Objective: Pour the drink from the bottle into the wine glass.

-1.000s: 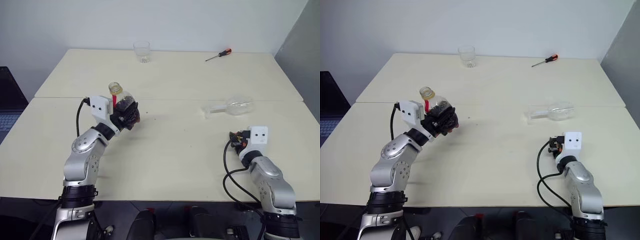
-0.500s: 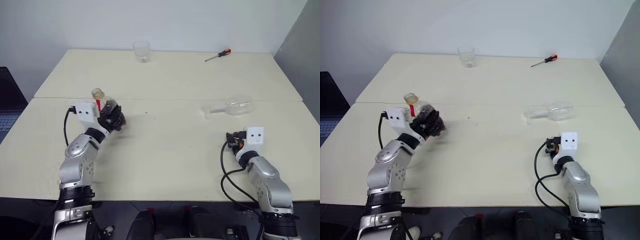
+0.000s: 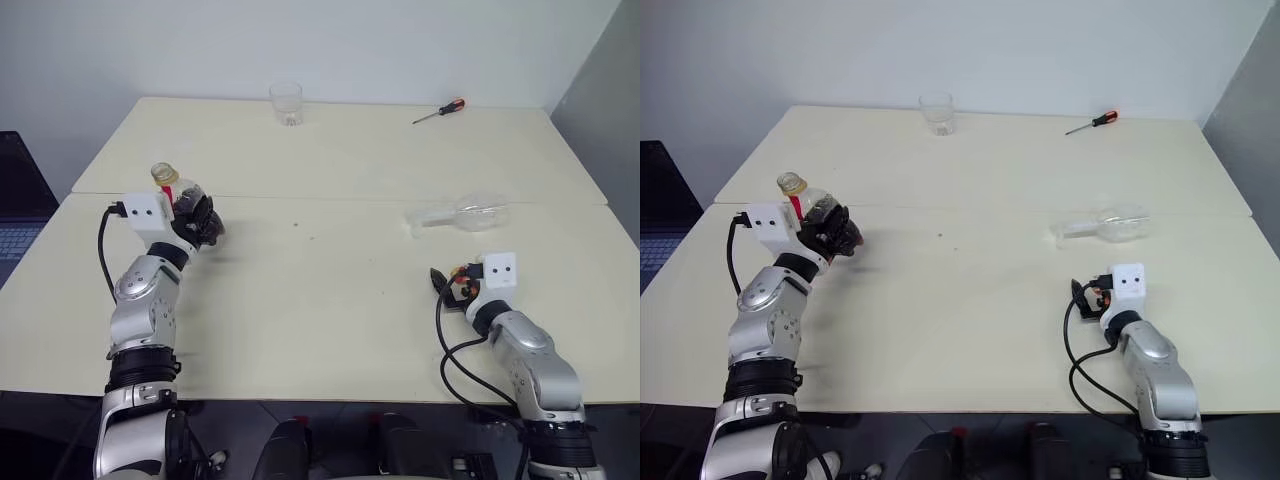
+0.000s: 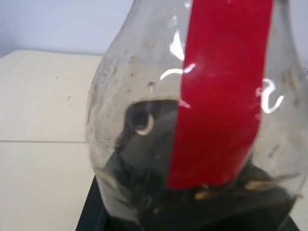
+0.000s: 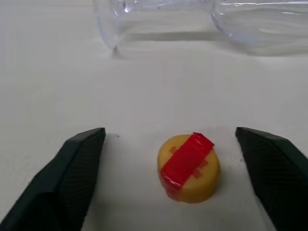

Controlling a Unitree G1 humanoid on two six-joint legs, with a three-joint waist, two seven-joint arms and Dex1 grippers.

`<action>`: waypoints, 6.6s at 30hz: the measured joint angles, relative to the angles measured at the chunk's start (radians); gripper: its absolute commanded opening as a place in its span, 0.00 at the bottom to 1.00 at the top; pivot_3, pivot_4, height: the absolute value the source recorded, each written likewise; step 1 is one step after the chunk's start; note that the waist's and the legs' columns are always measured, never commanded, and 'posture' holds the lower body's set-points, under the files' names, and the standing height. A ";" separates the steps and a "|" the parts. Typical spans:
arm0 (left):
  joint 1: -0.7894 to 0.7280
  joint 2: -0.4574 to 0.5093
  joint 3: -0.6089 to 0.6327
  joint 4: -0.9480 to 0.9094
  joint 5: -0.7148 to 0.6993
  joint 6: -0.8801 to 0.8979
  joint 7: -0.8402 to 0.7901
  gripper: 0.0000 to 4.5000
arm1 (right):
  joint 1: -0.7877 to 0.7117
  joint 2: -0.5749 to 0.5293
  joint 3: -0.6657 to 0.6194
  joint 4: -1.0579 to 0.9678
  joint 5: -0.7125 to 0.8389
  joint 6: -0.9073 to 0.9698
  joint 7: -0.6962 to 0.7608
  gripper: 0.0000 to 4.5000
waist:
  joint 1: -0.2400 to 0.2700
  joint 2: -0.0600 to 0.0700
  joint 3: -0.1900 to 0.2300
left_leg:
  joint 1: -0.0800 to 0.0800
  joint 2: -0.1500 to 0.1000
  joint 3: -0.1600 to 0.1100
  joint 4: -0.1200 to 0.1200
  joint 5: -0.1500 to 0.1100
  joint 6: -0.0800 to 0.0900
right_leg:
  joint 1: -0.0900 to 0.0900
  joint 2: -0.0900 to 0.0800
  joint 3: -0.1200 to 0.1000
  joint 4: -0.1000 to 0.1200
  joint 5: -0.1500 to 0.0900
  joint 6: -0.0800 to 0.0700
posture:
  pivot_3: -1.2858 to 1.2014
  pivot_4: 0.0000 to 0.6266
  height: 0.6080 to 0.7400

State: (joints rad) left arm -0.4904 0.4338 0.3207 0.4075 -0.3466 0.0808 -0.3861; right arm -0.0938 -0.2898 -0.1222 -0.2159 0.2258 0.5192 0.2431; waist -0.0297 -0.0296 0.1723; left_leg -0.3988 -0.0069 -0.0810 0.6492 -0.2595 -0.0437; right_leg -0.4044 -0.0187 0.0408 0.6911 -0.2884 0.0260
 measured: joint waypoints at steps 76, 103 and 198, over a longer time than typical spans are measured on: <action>0.492 -0.010 -0.358 -0.785 -0.034 0.322 -0.024 0.99 | -0.133 -0.361 0.123 0.075 -0.195 -0.342 0.313 1.00 | 0.004 -0.001 -0.001 | 0.002 0.000 0.002 0.009 -0.001 0.000 | 0.007 0.001 -0.001 0.003 0.000 0.000 | 0.52 0.24 1.00; 0.417 0.013 -0.394 -0.786 0.016 0.208 -0.205 0.99 | -0.582 -0.329 0.367 0.795 -0.706 -0.729 0.029 1.00 | 0.001 0.001 0.000 | 0.002 0.000 0.003 0.009 -0.001 0.000 | 0.007 0.000 0.000 0.001 0.000 0.000 | 0.52 0.24 1.00; 0.356 0.003 -0.369 -0.657 0.017 0.168 -0.314 0.99 | -0.555 0.231 -0.587 0.172 0.678 0.178 -0.513 1.00 | -0.003 0.016 0.002 | 0.005 0.001 0.000 -0.004 0.000 0.002 | 0.008 0.000 0.002 -0.005 0.000 -0.001 | 0.52 0.24 1.00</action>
State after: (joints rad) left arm -0.1341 0.4364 -0.0486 -0.2494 -0.3293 0.2493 -0.7005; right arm -0.6483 -0.0590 -0.7096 -0.0442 0.9042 0.6968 -0.2703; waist -0.0331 -0.0132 0.1744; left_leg -0.3942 -0.0062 -0.0805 0.6451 -0.2591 -0.0417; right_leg -0.3968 -0.0187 0.0431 0.6864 -0.2888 0.0254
